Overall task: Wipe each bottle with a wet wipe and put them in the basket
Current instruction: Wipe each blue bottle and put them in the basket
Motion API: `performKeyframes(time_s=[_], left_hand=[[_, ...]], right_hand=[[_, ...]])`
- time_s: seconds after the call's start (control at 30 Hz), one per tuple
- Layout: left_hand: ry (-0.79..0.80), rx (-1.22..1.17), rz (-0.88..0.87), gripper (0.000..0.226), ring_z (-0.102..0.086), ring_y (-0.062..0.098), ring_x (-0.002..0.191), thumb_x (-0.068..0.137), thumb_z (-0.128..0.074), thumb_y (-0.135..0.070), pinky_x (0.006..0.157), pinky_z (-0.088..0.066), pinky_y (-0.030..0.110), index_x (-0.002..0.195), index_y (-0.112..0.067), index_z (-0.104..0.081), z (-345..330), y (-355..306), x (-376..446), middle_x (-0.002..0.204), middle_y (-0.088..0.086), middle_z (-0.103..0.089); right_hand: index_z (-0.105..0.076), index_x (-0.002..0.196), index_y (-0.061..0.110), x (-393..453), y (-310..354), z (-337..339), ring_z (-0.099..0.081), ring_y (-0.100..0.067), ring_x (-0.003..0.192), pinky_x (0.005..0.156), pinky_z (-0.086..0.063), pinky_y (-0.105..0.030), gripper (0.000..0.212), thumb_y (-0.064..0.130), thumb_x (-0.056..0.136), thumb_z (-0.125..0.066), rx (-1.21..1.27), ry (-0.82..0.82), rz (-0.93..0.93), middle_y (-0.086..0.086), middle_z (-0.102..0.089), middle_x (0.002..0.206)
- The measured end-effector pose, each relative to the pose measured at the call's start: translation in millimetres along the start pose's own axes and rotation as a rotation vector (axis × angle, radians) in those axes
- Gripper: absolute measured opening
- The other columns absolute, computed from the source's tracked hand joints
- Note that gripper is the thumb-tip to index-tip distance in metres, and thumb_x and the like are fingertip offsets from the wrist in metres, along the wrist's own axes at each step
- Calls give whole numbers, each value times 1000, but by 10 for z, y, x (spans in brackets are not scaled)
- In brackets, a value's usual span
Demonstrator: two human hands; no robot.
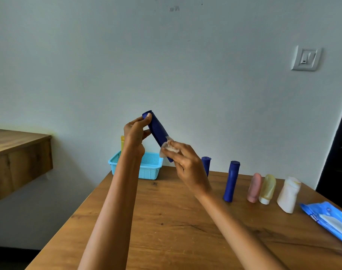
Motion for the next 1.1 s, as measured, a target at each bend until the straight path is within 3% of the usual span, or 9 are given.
performKeyframes(time_s=[0.1, 0.2, 0.33, 0.5, 0.63, 0.73, 0.9, 0.97, 1.1], left_hand=[[-13, 11, -1, 24, -67, 18, 77, 82, -72, -21, 100, -47, 42, 101, -10, -62, 65, -5, 12, 100, 4, -66], [-16, 24, 13, 22, -68, 16, 76, 82, -72, -22, 101, -47, 41, 98, -10, -63, 100, 1, 34, 105, 7, -66], [63, 76, -35, 31, -66, 11, 75, 86, -68, -20, 72, -55, 22, 110, -4, -60, 15, -21, 42, 102, 7, -66], [118, 120, -131, 25, -66, 13, 80, 88, -65, -18, 70, -52, 20, 108, -4, -63, -73, -75, -15, 88, 3, -68], [76, 97, -147, 19, -64, 14, 80, 88, -65, -17, 72, -53, 22, 104, -6, -64, -32, -72, 6, 85, 0, -67], [39, 98, -176, 19, -62, 16, 84, 88, -65, -14, 79, -53, 26, 105, -6, -64, -26, -70, 9, 86, -1, -67], [33, 170, -308, 21, -62, 16, 92, 87, -65, -11, 83, -52, 28, 107, -12, -65, -95, -62, 0, 98, 4, -68], [23, 215, -346, 23, -61, 15, 94, 85, -67, -11, 82, -50, 25, 108, -14, -66, -120, -40, 14, 102, 3, -68], [-32, 323, -392, 30, -61, 12, 98, 84, -69, -15, 77, -45, 16, 113, -12, -67, -87, 12, 48, 105, 1, -69]], right_hand=[[-67, 113, 14, -132, -47, 9, -55, -19, 115, 87, -54, -26, 32, 16, 90, -45, 57, 61, -2, -9, -60, 123], [-70, 106, 12, -159, -83, 115, -59, -17, 110, 84, -55, -23, 28, 14, 88, -50, 84, -1, -34, -6, -63, 119], [-70, 106, 8, 121, -133, 175, -59, -12, 108, 87, -51, -18, 24, 5, 87, -56, 132, -159, -182, -8, -65, 116], [-64, 118, 9, 516, -215, -29, -58, -5, 104, 78, -46, -4, 28, 17, 93, -57, 382, -11, -472, -6, -62, 123], [-63, 120, 14, 306, -272, -124, -60, -2, 90, 75, -49, -10, 30, 25, 94, -54, 513, 64, -691, 2, -67, 112], [-71, 102, 17, 0, -378, -209, -62, -6, 82, 75, -49, -21, 21, 29, 94, -54, 667, 90, -1001, 1, -71, 94], [-65, 90, 6, -220, -349, -361, -65, -8, 64, 67, -54, -26, 7, 11, 87, -64, 1394, -171, -1480, -6, -65, 74], [-63, 85, 5, -243, -321, -392, -64, -9, 60, 63, -55, -24, 1, 5, 86, -63, 1460, -232, -1544, -8, -65, 77], [-61, 81, 1, -326, -252, -418, -66, -9, 51, 58, -56, -21, 5, 2, 86, -62, 1468, -166, -1589, -16, -65, 84]])
Point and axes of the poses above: each hand's wrist, its own x-axis towards the middle knuckle, its own z-axis out of the back of the hand, y = z × x, the point moved 5 cm from there along x, towards the middle knuckle
